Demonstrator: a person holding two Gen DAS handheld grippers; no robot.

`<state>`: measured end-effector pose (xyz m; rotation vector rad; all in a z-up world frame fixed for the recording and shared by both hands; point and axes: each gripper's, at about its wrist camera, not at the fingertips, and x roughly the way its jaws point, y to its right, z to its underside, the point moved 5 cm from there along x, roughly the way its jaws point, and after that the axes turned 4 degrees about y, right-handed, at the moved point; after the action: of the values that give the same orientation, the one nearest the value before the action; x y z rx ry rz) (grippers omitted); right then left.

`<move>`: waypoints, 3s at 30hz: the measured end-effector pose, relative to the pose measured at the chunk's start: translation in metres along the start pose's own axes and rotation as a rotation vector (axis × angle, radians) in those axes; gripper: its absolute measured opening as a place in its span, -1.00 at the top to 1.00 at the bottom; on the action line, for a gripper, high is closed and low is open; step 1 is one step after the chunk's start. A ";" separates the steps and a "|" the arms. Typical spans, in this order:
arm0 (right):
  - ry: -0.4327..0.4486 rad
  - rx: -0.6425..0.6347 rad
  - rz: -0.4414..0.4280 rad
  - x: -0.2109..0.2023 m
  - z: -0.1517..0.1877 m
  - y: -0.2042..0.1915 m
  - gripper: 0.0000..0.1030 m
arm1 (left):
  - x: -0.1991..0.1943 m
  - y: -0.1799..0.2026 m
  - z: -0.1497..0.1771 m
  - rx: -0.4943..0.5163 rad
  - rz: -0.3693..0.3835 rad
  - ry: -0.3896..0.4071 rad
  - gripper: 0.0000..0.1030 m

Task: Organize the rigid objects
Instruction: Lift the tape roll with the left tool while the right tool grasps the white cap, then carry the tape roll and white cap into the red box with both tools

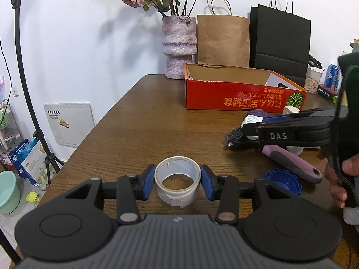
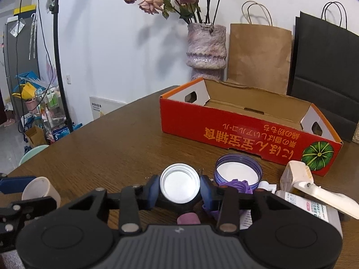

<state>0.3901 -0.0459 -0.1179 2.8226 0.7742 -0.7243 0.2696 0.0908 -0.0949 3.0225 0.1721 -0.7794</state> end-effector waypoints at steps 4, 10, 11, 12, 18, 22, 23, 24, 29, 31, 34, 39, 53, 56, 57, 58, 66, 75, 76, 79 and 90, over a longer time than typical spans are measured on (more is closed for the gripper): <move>0.018 0.007 0.000 -0.005 -0.003 0.002 0.25 | 0.001 0.001 -0.007 0.000 -0.007 0.008 0.14; 0.050 0.021 0.005 -0.016 -0.010 0.008 0.25 | 0.002 0.004 -0.019 -0.005 -0.017 0.026 0.14; 0.055 0.022 0.006 -0.018 -0.011 0.008 0.25 | 0.002 0.005 -0.022 -0.005 -0.017 0.030 0.14; 0.061 0.022 0.008 -0.020 -0.013 0.009 0.25 | 0.002 0.006 -0.026 -0.005 -0.016 0.035 0.14; 0.093 0.006 0.019 -0.031 -0.023 0.015 0.25 | 0.001 0.015 -0.042 -0.001 -0.016 0.064 0.14; 0.115 0.006 0.029 -0.038 -0.030 0.021 0.25 | 0.004 0.020 -0.052 0.001 -0.015 0.074 0.14; 0.119 0.007 0.031 -0.039 -0.031 0.022 0.25 | 0.005 0.021 -0.054 0.002 -0.016 0.076 0.14; 0.124 0.008 0.034 -0.040 -0.033 0.024 0.25 | 0.006 0.023 -0.057 0.004 -0.015 0.080 0.14; 0.148 0.020 0.051 -0.042 -0.043 0.036 0.25 | 0.011 0.030 -0.071 0.009 -0.013 0.096 0.14; 0.157 0.024 0.061 -0.043 -0.046 0.040 0.25 | 0.015 0.034 -0.078 0.010 -0.009 0.102 0.14; 0.165 0.027 0.079 -0.042 -0.050 0.047 0.25 | 0.022 0.039 -0.088 0.013 -0.005 0.109 0.14; 0.191 0.038 0.107 -0.041 -0.061 0.060 0.25 | 0.034 0.048 -0.103 0.016 0.000 0.125 0.14; 0.207 0.109 0.164 -0.024 -0.083 0.105 0.25 | 0.073 0.077 -0.138 0.005 0.026 0.155 0.14; 0.207 0.121 0.172 -0.020 -0.088 0.114 0.25 | 0.082 0.082 -0.147 -0.002 0.029 0.165 0.14; 0.206 0.124 0.174 -0.018 -0.089 0.117 0.25 | 0.085 0.083 -0.149 -0.006 0.029 0.169 0.14; 0.205 0.126 0.176 -0.016 -0.090 0.119 0.25 | 0.089 0.084 -0.153 -0.009 0.028 0.172 0.14; 0.182 0.142 0.194 0.004 -0.101 0.137 0.25 | 0.120 0.090 -0.172 -0.018 0.022 0.163 0.14; 0.136 0.141 0.213 0.033 -0.110 0.154 0.25 | 0.164 0.093 -0.184 -0.017 0.003 0.131 0.14; 0.130 0.143 0.215 0.037 -0.110 0.156 0.25 | 0.168 0.093 -0.185 -0.016 -0.001 0.127 0.14; 0.106 0.149 0.216 0.048 -0.110 0.162 0.25 | 0.182 0.092 -0.187 -0.013 -0.012 0.114 0.14; 0.046 0.156 0.224 0.079 -0.101 0.172 0.25 | 0.227 0.088 -0.186 0.001 -0.034 0.064 0.14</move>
<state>0.5792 -0.1337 -0.0682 3.0087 0.4122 -0.7141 0.5659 0.0349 -0.0426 3.0549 0.2247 -0.6855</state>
